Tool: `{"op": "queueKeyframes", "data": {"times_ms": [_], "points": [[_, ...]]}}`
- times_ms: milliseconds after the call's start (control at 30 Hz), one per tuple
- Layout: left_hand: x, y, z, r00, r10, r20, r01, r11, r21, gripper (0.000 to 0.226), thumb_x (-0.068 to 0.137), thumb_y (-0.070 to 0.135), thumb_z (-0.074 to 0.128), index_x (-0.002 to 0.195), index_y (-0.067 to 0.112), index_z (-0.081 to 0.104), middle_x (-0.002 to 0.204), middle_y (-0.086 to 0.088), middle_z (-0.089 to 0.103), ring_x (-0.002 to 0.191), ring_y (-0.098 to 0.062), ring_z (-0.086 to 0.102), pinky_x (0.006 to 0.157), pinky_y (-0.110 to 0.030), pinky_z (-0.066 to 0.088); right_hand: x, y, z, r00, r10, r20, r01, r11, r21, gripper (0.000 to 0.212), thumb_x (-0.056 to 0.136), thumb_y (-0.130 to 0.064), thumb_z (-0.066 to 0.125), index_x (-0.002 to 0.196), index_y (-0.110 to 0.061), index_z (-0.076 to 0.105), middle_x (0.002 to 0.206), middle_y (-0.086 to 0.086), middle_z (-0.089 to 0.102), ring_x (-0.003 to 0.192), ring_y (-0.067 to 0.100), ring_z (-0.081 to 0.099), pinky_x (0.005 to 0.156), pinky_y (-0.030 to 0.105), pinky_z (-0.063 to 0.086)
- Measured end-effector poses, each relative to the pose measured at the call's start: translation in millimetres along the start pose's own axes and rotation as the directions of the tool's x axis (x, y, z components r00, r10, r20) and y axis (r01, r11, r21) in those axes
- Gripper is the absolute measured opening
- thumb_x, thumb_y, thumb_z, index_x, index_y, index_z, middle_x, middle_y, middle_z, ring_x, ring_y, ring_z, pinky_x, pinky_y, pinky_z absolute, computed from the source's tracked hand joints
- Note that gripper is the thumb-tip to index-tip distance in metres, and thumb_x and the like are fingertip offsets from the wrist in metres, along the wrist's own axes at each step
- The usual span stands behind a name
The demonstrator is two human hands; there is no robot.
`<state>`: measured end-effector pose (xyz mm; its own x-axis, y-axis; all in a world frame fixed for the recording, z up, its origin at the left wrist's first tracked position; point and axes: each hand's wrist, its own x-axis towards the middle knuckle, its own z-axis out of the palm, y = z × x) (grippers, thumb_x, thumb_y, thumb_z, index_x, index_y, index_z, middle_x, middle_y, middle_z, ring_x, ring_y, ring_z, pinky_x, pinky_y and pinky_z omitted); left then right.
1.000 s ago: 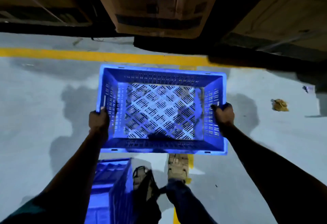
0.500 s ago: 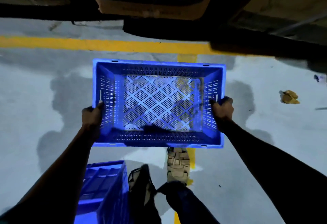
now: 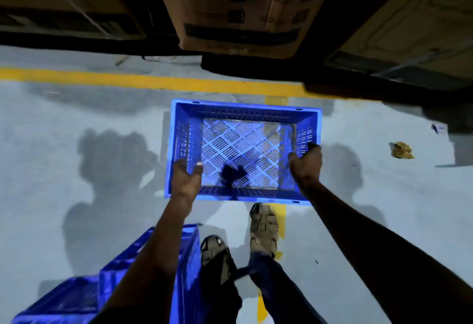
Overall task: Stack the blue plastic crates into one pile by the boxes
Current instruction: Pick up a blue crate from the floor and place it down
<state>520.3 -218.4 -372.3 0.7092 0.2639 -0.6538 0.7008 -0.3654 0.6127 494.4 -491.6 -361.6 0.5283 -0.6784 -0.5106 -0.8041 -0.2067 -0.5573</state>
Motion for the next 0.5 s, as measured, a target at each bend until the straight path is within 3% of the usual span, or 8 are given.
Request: {"op": "queueKeyframes", "data": {"times_ms": [100,167,233,300,333,433,500], "points": [[-42.8,-3.5,-17.2,0.999,-0.039,0.004,0.04,0.996,-0.075,0.04,0.093,0.014,0.065,0.128,0.001,0.051,0.122,-0.018,0.06,0.116,-0.031,0.058,0.101,-0.038,0.044,-33.0,16.6,7.9,0.998,-0.002,0.062,0.002,1.0,0.002,0.062,0.065,-0.036,0.06,0.116,-0.001,0.057,0.106,0.02,0.065,0.094,0.036,0.064,0.081,0.047,0.052],[-70.5,-12.3,-35.0,0.998,-0.057,-0.031,0.055,0.995,-0.08,0.044,0.092,0.019,0.067,0.13,0.003,0.052,0.127,-0.019,0.061,0.118,-0.03,0.059,0.105,-0.04,0.045,-64.7,22.9,8.0,0.997,-0.022,0.071,0.02,0.999,0.032,0.052,0.067,-0.032,0.062,0.111,-0.004,0.058,0.099,0.01,0.064,0.085,0.025,0.06,0.07,0.035,0.046],[-106.0,-23.3,-57.2,0.994,-0.052,-0.091,0.042,0.993,-0.107,0.037,0.092,0.02,0.066,0.124,0.007,0.055,0.12,-0.016,0.065,0.105,-0.026,0.065,0.096,-0.031,0.05,-116.5,9.7,-0.9,0.995,-0.047,0.091,0.04,0.996,0.079,0.051,0.069,-0.03,0.064,0.112,-0.004,0.057,0.098,0.006,0.059,0.083,0.017,0.053,0.073,0.026,0.037],[-145.0,-37.4,-69.7,0.984,-0.086,-0.154,0.058,0.982,-0.182,0.036,0.092,0.018,0.065,0.122,0.004,0.054,0.11,-0.016,0.062,0.082,-0.009,0.065,0.074,-0.012,0.048,-159.4,7.9,-7.5,0.99,0.012,0.142,-0.021,0.998,0.064,0.043,0.077,-0.025,0.067,0.113,-0.005,0.055,0.101,0.012,0.061,0.084,0.021,0.054,0.074,0.023,0.034],[-164.3,-49.0,-75.6,0.974,-0.121,-0.192,0.076,0.971,-0.226,0.039,0.089,0.022,0.066,0.121,0.002,0.054,0.105,-0.014,0.06,0.08,-0.009,0.065,0.072,-0.014,0.048,-176.5,15.0,-7.2,0.986,0.037,0.161,-0.043,0.999,0.032,0.034,0.081,-0.019,0.069,0.109,-0.008,0.054,0.103,0.015,0.063,0.087,0.025,0.058,0.075,0.024,0.034],[-212.3,-89.2,-90.6,0.938,-0.24,-0.249,0.157,0.937,-0.313,0.045,0.08,0.037,0.059,0.117,0.011,0.054,0.105,-0.011,0.063,0.1,-0.034,0.065,0.089,-0.044,0.052,-223.4,34.5,-6.2,0.958,0.072,0.277,-0.064,0.997,-0.038,0.03,0.085,-0.008,0.07,0.11,-0.009,0.054,0.105,0.014,0.067,0.1,0.032,0.064,0.084,0.031,0.041],[-235.3,-117.2,-97.0,0.915,-0.279,-0.292,0.174,0.925,-0.337,0.044,0.085,0.037,0.059,0.12,0.012,0.053,0.113,-0.016,0.063,0.104,-0.035,0.063,0.092,-0.048,0.05,-240.2,44.9,-3.5,0.93,0.041,0.366,-0.008,0.996,-0.091,0.037,0.085,-0.008,0.07,0.118,-0.006,0.055,0.108,0.014,0.068,0.095,0.028,0.063,0.08,0.029,0.041]]}}
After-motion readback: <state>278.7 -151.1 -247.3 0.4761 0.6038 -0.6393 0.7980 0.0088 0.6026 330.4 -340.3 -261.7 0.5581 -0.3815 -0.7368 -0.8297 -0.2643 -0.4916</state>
